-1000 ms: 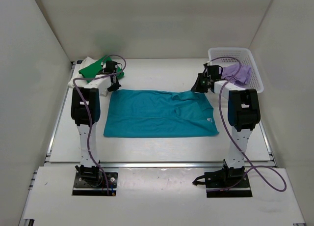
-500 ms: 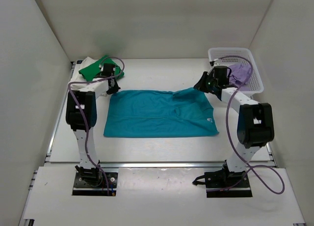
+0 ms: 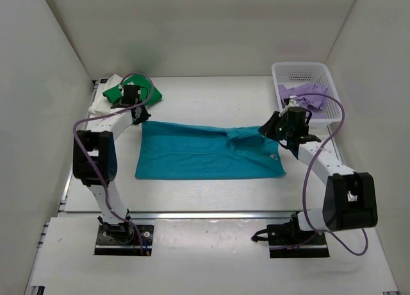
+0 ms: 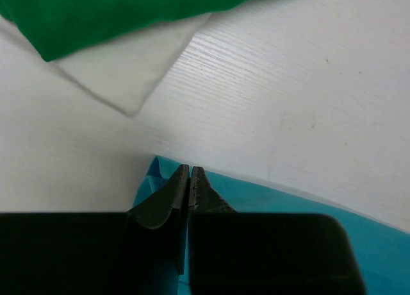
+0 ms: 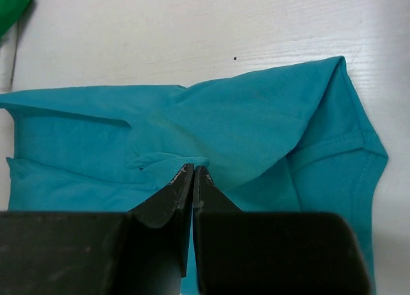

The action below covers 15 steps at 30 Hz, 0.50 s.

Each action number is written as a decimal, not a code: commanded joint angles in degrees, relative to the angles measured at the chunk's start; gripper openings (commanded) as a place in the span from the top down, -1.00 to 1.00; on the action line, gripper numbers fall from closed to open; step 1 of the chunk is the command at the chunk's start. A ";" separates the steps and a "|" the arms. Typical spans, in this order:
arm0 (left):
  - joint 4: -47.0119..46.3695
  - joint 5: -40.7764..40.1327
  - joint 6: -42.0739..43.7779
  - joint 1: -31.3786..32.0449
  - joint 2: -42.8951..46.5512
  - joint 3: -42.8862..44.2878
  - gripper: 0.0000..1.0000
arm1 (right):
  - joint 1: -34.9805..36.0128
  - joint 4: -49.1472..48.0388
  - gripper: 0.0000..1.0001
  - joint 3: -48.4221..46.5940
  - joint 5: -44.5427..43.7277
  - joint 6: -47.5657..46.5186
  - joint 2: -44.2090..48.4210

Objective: Fold and stack the t-shirts
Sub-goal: Fold the other side of the tshirt into a rectangle

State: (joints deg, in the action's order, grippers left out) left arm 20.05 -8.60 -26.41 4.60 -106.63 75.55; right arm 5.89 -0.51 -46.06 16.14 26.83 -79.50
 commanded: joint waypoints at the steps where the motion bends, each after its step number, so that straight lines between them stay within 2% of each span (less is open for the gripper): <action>1: -2.03 1.22 -0.74 -0.64 5.46 -2.24 1.00 | 0.61 -0.38 1.00 2.63 -1.90 0.94 5.48; 8: -3.01 2.27 -1.27 -1.61 9.94 -5.58 1.00 | -0.44 4.20 0.99 7.03 -3.75 -0.55 16.48; 15: -2.91 1.40 -0.57 -0.91 8.46 -6.73 1.00 | 4.30 5.35 1.00 16.34 -7.00 -0.90 22.01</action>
State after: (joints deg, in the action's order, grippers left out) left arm 17.93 -7.05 -27.05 3.90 -99.63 69.36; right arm 8.60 4.16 -32.88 11.70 26.74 -59.59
